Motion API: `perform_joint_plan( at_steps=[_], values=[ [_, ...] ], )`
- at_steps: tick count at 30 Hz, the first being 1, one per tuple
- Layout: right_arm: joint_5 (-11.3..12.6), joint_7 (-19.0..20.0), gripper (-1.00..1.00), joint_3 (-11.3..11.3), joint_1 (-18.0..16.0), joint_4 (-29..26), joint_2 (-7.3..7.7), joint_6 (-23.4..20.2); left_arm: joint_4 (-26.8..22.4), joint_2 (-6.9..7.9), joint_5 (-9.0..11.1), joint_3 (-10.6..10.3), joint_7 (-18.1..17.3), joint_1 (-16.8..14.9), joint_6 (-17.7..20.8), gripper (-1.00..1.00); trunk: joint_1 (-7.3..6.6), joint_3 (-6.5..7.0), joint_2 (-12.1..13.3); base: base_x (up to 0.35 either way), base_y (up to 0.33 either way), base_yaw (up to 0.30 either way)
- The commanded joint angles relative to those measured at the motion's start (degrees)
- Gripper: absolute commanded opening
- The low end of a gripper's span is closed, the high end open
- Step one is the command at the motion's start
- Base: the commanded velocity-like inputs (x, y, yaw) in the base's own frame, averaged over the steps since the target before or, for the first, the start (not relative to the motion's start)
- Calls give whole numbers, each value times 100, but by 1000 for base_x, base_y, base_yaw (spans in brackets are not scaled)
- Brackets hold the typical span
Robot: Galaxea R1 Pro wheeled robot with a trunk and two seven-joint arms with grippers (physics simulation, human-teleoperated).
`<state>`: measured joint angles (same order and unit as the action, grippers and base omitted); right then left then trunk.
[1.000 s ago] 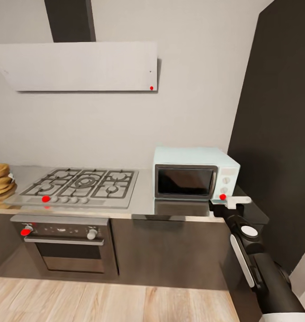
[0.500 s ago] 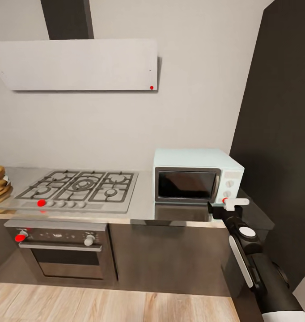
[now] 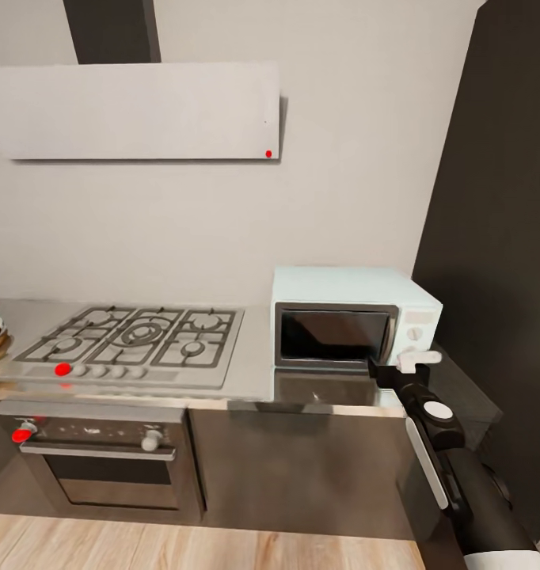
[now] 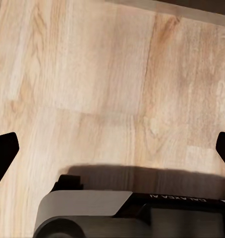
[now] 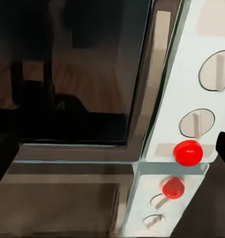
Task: In the kitchen, take the popcorn bag from the countertop, put it into the microwave, and heat it until the popcorn is cooked so the cooked popcorn ends up inside the bag.
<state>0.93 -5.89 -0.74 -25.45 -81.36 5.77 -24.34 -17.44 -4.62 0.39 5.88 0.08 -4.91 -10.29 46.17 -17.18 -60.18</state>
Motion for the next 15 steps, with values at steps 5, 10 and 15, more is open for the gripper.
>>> perform_joint_plan(
  at_steps=[5, 10, 15],
  values=[
    [13, -27, 100, 21, -4, -12, 3, -32, 4, -16, -3, -15, 1, 24, -53, 100, 3, -7, -4, 55, 0, 0],
    [13, -27, 100, 38, -4, -12, 3, -33, 9, -25, 5, -3, 1, 25, -61, 100, 3, -7, -4, 122, -117, 0],
    [13, -27, 100, 39, -6, -4, 3, -30, 128, -22, 5, 1, 1, 65, -78, 100, 3, -7, -4, 75, -73, 0]
  ],
)
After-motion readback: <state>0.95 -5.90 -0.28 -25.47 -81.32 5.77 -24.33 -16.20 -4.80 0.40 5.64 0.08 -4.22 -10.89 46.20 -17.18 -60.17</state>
